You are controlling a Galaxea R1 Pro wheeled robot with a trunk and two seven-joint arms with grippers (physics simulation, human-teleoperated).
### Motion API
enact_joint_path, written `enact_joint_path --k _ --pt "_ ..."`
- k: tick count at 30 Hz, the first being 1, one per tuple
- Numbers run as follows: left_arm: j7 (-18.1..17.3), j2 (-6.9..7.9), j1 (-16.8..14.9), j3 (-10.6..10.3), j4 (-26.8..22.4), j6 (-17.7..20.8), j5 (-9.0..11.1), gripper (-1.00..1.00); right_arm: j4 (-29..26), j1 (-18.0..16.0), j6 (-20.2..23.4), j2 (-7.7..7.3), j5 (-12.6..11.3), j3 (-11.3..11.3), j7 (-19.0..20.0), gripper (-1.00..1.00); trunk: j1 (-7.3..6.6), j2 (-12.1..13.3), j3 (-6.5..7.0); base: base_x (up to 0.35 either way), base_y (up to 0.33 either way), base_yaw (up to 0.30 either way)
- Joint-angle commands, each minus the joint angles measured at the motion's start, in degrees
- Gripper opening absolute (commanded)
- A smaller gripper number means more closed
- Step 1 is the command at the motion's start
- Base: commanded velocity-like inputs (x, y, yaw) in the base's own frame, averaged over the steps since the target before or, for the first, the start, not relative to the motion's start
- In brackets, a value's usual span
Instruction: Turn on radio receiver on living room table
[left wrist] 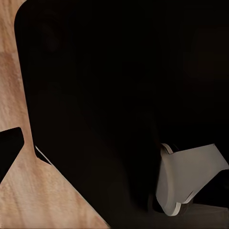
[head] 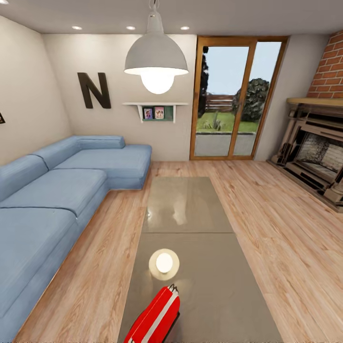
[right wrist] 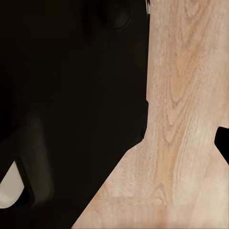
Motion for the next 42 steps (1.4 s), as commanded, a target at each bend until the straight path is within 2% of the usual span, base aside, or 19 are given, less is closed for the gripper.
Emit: enact_joint_path --k 1,42 --pt "0.0 0.00 0.0 0.0 0.0 0.0 0.0 1.00 0.0 0.0 0.0 0.00 0.0 0.0 0.0 1.00 0.00 0.0 -0.10 0.000 0.000 0.000" --pt "0.0 0.09 0.0 -0.2 -0.5 0.0 0.0 1.00 0.0 0.0 -0.1 0.00 0.0 -0.1 0.0 1.00 0.00 0.0 -3.86 0.000 0.000 0.000"
